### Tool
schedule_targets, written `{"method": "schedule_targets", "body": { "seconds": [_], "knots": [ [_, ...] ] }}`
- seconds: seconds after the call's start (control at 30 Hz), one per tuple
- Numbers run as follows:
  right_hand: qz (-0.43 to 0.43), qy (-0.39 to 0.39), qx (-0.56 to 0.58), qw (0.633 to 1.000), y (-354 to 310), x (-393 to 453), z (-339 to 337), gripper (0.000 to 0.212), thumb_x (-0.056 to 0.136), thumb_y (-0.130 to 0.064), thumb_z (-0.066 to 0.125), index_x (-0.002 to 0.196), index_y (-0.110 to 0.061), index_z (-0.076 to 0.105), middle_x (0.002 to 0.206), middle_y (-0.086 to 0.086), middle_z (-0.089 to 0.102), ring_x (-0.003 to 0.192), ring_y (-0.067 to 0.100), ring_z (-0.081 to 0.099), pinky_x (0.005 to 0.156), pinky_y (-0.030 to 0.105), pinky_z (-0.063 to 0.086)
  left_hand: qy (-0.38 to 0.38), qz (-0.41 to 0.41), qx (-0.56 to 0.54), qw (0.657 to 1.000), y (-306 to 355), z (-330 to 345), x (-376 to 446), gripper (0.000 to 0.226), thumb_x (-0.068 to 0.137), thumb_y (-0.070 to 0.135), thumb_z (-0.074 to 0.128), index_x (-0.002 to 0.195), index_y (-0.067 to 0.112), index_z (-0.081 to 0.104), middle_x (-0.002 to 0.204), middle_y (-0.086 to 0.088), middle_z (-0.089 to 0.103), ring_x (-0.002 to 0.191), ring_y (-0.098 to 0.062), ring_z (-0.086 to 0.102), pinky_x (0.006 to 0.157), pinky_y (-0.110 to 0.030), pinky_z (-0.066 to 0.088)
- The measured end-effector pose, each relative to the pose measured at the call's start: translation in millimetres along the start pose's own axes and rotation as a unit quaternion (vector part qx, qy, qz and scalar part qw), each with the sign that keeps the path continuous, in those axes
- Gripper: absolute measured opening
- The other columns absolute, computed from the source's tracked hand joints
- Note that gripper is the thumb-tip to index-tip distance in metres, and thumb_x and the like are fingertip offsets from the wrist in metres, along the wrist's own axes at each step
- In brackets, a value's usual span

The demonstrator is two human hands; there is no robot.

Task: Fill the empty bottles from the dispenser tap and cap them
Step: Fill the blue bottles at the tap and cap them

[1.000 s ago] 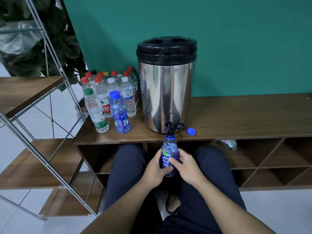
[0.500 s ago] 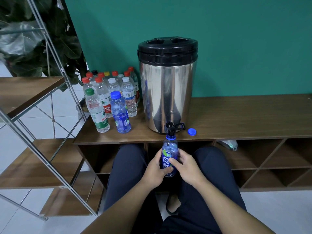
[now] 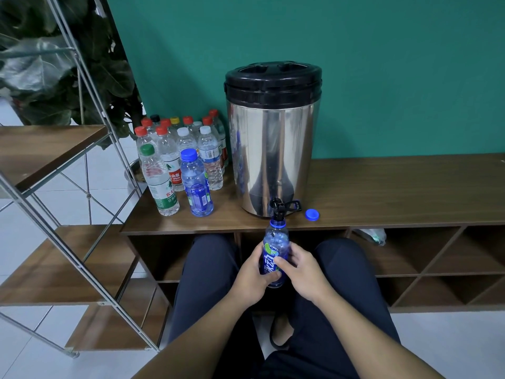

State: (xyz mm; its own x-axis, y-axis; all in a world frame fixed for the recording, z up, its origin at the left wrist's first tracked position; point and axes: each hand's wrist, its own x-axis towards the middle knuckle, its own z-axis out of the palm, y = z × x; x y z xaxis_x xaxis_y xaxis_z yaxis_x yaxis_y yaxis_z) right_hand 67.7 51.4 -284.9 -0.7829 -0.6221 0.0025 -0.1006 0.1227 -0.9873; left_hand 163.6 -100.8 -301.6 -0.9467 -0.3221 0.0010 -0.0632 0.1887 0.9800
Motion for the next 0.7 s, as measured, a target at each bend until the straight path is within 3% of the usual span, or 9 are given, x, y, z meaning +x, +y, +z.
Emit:
{"method": "schedule_targets", "body": {
  "seconds": [0.43, 0.7],
  "knots": [
    [0.006, -0.001, 0.005, 1.000, 1.5, 1.0, 0.1, 0.038, 0.104, -0.009, 0.077, 0.139, -0.023, 0.070, 0.128, -0.006, 0.081, 0.122, 0.014, 0.077, 0.111, 0.045, 0.060, 0.001, -0.006, 0.008, 1.000, 4.1, -0.2, -2.4, 0.081, 0.093, -0.006, 0.081, 0.159, 0.029, 0.051, 0.139, 0.010, 0.074, 0.131, -0.010, 0.070, 0.118, -0.039, 0.054],
    [0.002, 0.001, -0.001, 1.000, 2.3, 1.7, 0.7, 0.040, 0.104, -0.008, 0.077, 0.140, -0.023, 0.070, 0.130, -0.007, 0.081, 0.124, 0.014, 0.076, 0.114, 0.048, 0.057, 0.004, -0.002, 0.012, 1.000, 5.1, -0.6, -2.5, 0.082, 0.092, -0.008, 0.080, 0.158, 0.033, 0.053, 0.140, 0.007, 0.075, 0.132, -0.014, 0.070, 0.120, -0.048, 0.052]
  ]
}}
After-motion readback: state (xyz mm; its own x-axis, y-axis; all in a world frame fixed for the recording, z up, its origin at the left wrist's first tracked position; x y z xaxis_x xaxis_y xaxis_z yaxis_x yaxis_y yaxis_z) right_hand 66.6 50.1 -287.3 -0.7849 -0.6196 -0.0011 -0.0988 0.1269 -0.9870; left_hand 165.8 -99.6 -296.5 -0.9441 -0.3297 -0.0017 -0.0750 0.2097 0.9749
